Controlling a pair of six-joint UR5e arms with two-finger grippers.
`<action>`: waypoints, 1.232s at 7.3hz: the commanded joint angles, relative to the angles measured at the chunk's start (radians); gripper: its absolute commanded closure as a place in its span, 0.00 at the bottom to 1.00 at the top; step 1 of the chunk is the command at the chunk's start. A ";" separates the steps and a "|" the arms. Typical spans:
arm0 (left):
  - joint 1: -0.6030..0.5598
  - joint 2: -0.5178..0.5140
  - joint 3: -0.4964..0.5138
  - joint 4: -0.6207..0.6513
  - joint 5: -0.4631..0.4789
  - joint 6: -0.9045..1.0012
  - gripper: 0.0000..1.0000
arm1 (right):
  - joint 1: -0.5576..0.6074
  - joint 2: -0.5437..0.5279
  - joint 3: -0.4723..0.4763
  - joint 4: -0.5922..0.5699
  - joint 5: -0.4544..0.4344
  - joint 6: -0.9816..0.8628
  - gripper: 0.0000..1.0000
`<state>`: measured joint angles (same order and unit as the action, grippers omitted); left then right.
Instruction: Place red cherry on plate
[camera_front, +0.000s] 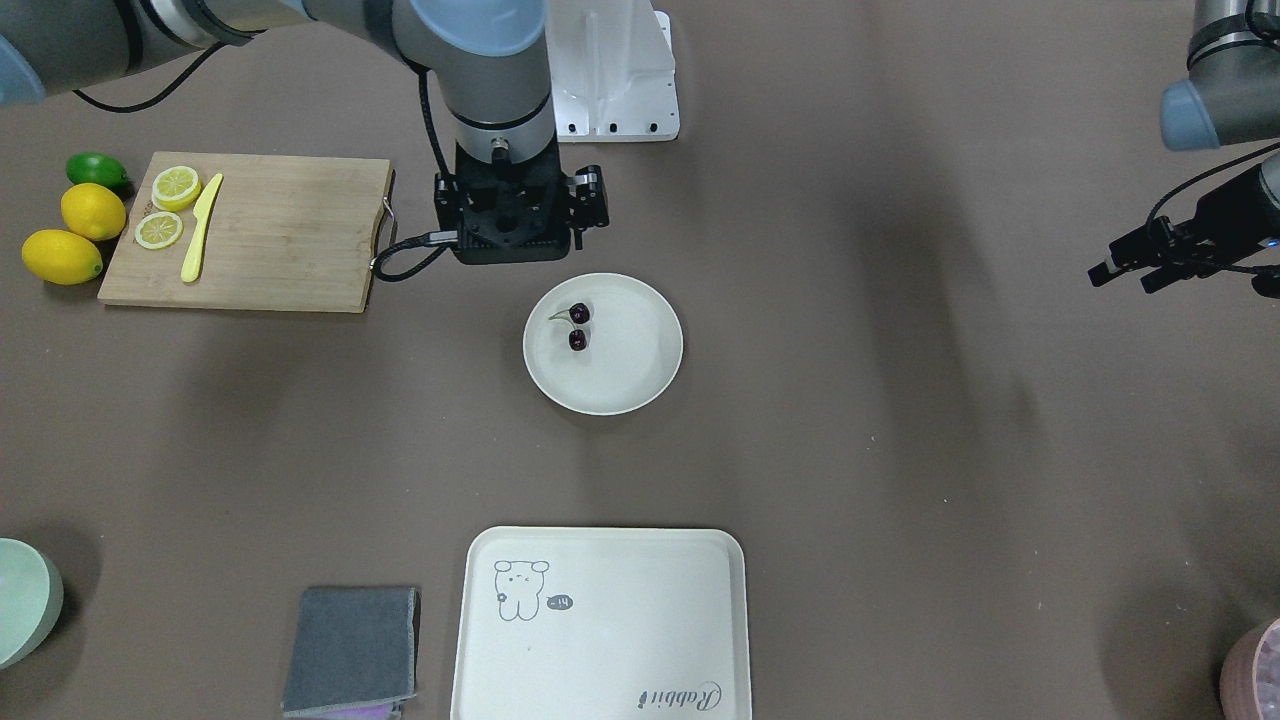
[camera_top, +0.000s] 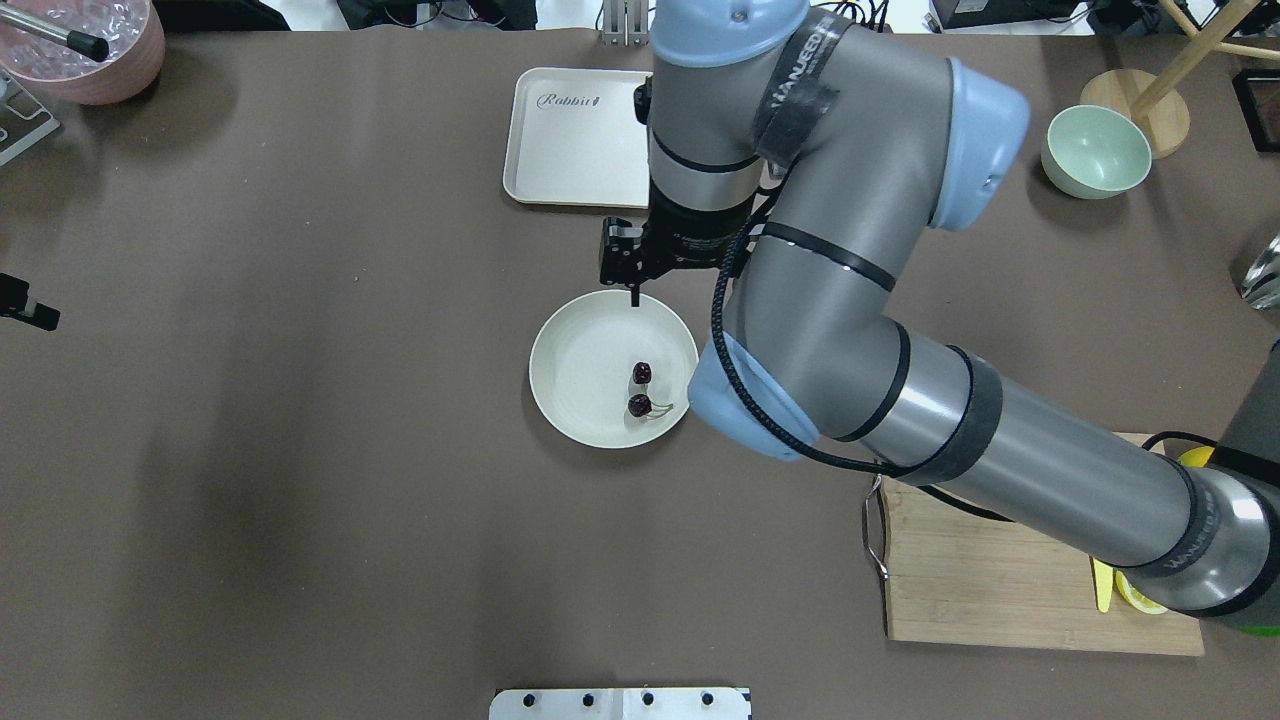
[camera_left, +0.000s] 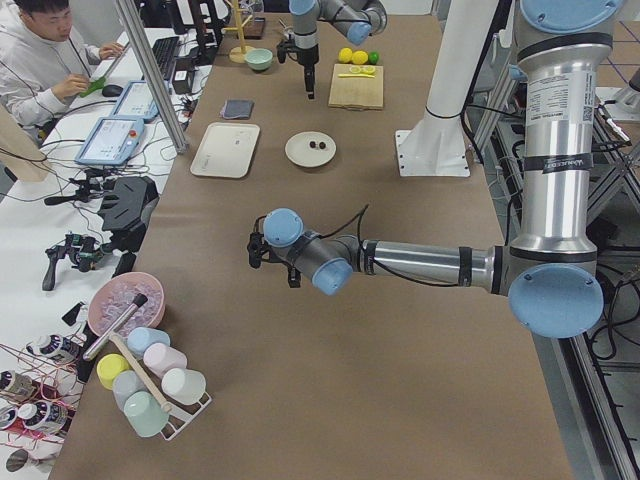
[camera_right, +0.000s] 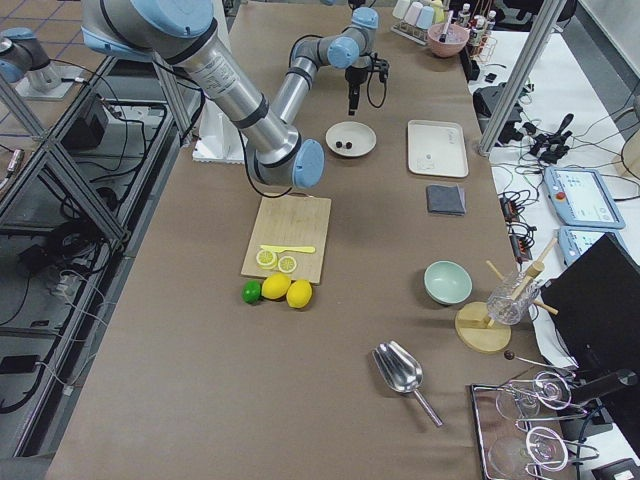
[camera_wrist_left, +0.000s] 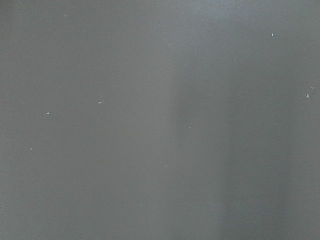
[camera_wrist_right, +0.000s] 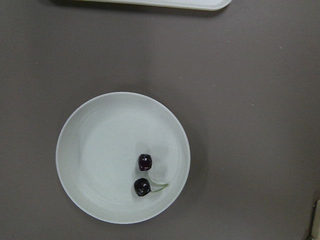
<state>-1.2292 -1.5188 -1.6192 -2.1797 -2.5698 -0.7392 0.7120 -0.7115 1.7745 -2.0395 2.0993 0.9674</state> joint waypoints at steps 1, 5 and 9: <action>-0.025 0.009 0.048 0.001 -0.003 0.064 0.03 | 0.142 -0.186 0.098 -0.039 0.045 -0.157 0.00; -0.075 0.016 0.108 0.009 -0.004 0.107 0.03 | 0.488 -0.288 0.076 -0.235 0.080 -0.580 0.00; -0.118 0.016 0.140 0.064 -0.016 0.200 0.03 | 0.604 -0.455 -0.015 0.015 0.137 -0.844 0.00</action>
<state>-1.3316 -1.5038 -1.5018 -2.1354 -2.5825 -0.5916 1.2981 -1.0852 1.7864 -2.1587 2.2201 0.1713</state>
